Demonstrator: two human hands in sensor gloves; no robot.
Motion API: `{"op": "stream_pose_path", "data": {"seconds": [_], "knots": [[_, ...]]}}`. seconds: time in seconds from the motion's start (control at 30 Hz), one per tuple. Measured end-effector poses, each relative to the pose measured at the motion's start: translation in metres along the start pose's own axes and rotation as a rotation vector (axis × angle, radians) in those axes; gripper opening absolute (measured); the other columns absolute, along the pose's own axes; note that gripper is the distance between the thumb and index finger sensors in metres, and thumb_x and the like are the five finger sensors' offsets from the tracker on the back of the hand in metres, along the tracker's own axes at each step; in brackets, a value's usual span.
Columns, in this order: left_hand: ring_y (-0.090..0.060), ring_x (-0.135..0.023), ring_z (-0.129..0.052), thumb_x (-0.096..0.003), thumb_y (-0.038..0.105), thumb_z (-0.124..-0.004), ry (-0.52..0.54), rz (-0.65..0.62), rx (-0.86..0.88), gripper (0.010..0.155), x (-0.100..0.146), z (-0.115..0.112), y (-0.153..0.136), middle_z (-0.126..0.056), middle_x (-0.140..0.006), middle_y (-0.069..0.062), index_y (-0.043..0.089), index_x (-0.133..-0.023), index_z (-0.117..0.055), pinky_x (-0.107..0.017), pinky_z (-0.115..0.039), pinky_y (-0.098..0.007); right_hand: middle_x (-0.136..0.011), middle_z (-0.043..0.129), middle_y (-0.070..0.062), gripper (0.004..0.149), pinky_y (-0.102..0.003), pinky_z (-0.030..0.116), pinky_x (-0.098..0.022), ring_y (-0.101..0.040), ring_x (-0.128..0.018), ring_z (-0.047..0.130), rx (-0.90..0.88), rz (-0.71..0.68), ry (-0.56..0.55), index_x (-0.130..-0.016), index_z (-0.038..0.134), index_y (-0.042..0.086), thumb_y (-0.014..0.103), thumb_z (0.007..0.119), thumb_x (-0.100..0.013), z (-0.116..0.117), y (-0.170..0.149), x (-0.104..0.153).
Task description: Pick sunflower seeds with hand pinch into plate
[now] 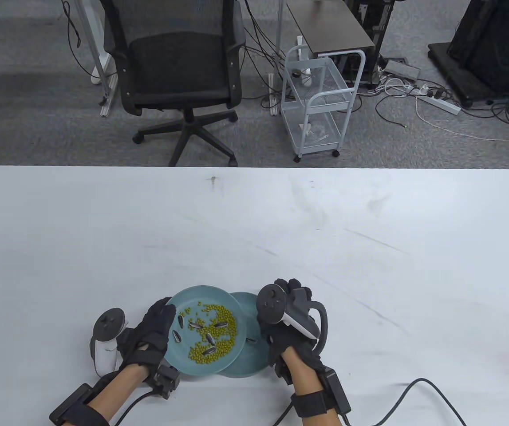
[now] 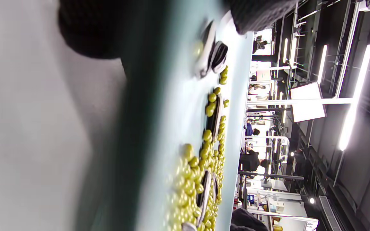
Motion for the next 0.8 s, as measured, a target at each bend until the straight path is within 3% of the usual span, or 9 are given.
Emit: {"op": "stream_pose_path", "data": {"seconds": [0.8], "knots": [[-0.019, -0.044, -0.101, -0.0628, 0.044, -0.062, 0.005, 0.0, 0.004, 0.046, -0.001, 0.001, 0.0, -0.087, -0.081, -0.004, 0.026, -0.104, -0.05, -0.035, -0.084, -0.034, -0.11, 0.046, -0.036, 0.036, -0.079, 0.029, -0.064, -0.067, -0.097, 0.035, -0.05, 0.015, -0.06, -0.081, 0.087, -0.002, 0.022, 0.087, -0.055, -0.011, -0.004, 0.005]]}}
Point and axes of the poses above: the tracker on the back of each hand, its own y axis roughly to the thumb side, its own x axis roughly from the fingertips to the wrist, z = x × y, the point moved 5 cm from there along -x, roughly from the wrist to the fingertips
